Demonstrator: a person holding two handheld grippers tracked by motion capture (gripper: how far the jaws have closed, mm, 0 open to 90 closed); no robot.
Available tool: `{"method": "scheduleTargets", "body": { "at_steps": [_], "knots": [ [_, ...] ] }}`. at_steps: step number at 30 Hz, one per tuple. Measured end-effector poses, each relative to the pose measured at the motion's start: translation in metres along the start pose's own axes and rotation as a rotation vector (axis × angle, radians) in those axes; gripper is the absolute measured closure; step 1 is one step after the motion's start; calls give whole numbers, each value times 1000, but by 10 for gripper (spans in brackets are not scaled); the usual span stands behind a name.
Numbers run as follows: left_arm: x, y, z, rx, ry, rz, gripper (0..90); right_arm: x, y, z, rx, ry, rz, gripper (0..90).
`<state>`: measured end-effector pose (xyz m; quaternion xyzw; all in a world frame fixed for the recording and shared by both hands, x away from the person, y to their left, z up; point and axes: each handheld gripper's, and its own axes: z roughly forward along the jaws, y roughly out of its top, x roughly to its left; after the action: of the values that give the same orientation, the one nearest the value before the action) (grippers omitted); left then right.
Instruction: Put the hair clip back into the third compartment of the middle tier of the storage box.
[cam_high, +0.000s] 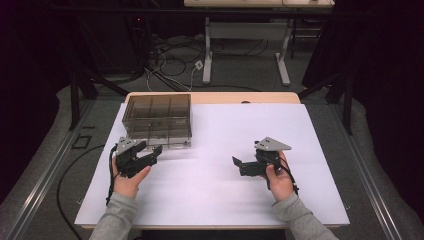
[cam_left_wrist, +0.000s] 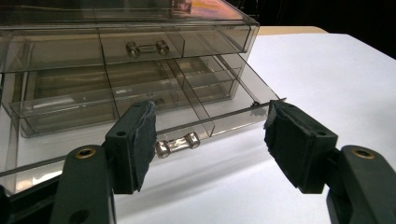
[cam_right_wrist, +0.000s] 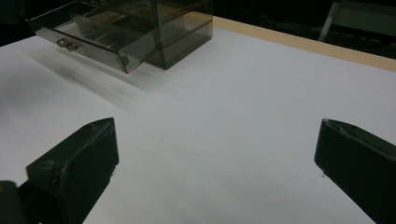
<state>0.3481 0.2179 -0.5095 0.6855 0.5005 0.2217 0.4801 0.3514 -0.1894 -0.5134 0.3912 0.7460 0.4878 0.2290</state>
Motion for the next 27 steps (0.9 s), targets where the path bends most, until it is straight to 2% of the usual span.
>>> {"method": "scheduleTargets", "body": {
  "at_steps": [7, 10, 14, 19, 22, 27],
  "knots": [
    [-5, -4, 4, 19, -12, -23, 395, -5, -4, -3, 6, -20, 1, 0],
    [-7, -5, 5, 16, -6, -23, 427, -6, -5, -3, -7, -21, 13, 0],
    [-7, -7, 5, 5, -17, -50, 470, -9, -5, -4, -7, -18, 24, 0],
    [-9, -9, 7, 29, -2, -41, 545, -13, -6, -4, -1, -11, 43, 0],
    [-11, -9, 9, 32, -8, -55, 571, -14, -6, -4, -6, -13, 49, 0],
    [-13, -7, 10, 38, 7, -70, 664, -17, -6, -5, -3, -12, 54, 0]
  ]
}}
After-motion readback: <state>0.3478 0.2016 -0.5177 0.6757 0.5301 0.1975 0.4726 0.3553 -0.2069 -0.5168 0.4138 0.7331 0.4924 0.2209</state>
